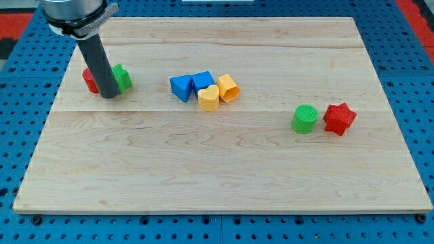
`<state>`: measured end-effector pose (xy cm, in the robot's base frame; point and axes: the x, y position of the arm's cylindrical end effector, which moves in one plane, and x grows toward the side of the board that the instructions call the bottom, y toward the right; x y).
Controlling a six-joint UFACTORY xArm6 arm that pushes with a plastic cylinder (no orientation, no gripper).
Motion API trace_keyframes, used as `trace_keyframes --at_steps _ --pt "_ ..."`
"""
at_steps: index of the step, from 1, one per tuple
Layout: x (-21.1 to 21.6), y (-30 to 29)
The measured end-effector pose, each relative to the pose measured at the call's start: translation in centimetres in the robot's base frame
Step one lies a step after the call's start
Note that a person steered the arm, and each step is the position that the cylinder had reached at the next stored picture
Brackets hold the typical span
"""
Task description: Push the red star into green circle
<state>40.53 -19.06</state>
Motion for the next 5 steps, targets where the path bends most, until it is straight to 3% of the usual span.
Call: trace_keyframes --at_steps 1,2,5 --pt "4.9 5.6" --pt "9.2 15.3" --pt "13.7 37.1"
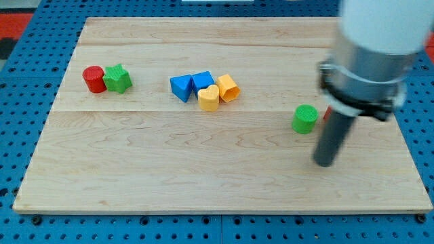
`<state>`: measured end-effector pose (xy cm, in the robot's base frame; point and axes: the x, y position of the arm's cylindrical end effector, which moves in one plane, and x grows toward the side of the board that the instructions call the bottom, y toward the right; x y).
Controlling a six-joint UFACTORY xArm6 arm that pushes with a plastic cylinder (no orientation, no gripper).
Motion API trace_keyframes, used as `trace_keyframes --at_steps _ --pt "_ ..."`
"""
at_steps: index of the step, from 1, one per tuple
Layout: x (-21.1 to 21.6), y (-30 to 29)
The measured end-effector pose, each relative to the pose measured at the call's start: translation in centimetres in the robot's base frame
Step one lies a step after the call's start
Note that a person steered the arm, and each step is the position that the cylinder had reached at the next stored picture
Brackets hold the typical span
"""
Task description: Push the red star into green circle
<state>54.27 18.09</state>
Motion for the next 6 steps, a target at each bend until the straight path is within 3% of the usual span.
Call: trace_keyframes --at_steps 2,3,6 --pt "-2.1 15.5" --pt "-4.6 15.9" --pt "-7.7 -2.9"
